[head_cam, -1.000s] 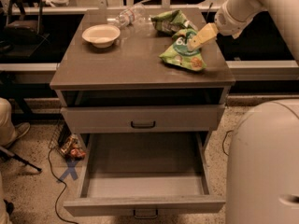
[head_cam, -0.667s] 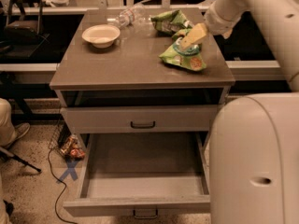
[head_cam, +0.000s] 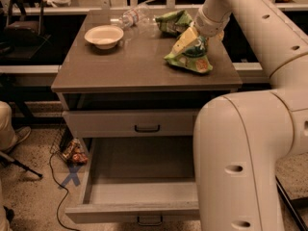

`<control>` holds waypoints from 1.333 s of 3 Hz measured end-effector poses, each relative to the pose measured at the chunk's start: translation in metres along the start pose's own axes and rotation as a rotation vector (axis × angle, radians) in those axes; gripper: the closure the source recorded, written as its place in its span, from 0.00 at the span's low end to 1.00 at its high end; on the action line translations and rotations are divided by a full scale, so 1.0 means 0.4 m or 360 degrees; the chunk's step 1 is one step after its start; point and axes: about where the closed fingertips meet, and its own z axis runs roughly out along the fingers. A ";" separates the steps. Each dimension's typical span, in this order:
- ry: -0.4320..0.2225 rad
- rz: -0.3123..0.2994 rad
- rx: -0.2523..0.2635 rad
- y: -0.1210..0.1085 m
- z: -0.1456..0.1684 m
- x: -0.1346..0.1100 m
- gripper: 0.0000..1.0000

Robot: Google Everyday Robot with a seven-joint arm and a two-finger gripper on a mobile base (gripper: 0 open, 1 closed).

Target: Place green rice chip bag into middle drawer

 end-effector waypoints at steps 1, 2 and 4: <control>0.0035 -0.0014 0.0021 0.026 0.011 -0.018 0.16; 0.0068 -0.0025 0.0039 0.047 0.014 -0.026 0.39; 0.0032 -0.0070 0.0074 0.088 -0.057 -0.022 0.93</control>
Offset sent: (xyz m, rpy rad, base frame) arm -0.0025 0.0304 0.0083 -0.0717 0.0356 0.0011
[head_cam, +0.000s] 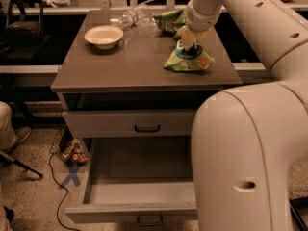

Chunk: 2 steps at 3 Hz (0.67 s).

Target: Place green rice chip bag into middle drawer

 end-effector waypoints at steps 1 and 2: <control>-0.0122 -0.0017 0.0058 0.013 -0.111 0.024 1.00; -0.0230 -0.0037 0.0085 0.041 -0.252 0.112 1.00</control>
Offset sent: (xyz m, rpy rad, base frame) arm -0.1820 -0.0420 0.1036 0.0157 -0.1981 0.0230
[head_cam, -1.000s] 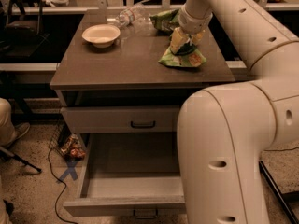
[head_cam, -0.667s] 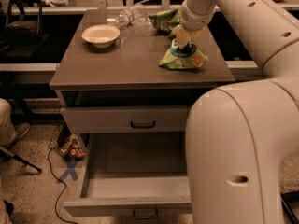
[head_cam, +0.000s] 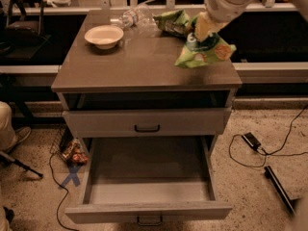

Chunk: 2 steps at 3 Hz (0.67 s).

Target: Place green rice chip bag into middle drawer

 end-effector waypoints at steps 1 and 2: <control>-0.0037 -0.0099 -0.0029 0.030 -0.131 0.139 1.00; -0.0037 -0.0099 -0.0029 0.030 -0.131 0.139 1.00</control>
Offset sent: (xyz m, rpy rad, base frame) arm -0.0539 -0.0129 0.0133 0.0050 -0.0197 0.0465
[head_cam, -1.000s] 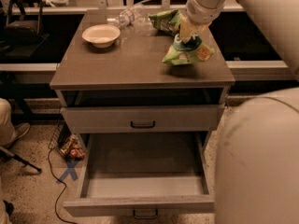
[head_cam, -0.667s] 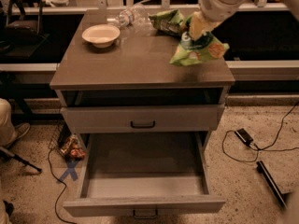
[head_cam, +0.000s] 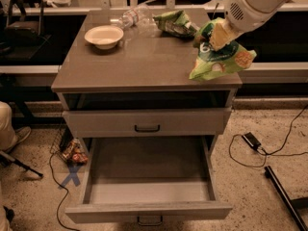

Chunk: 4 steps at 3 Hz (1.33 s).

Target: Place green rice chip bag into middle drawer

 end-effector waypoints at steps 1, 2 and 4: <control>0.0031 -0.0084 -0.0075 0.029 0.008 0.045 1.00; 0.0142 -0.0330 -0.0369 0.169 0.029 0.224 1.00; 0.0252 -0.0441 -0.0607 0.269 0.081 0.379 1.00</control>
Offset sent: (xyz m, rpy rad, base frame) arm -0.1730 0.0220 -0.1212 -0.0046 0.2956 0.5290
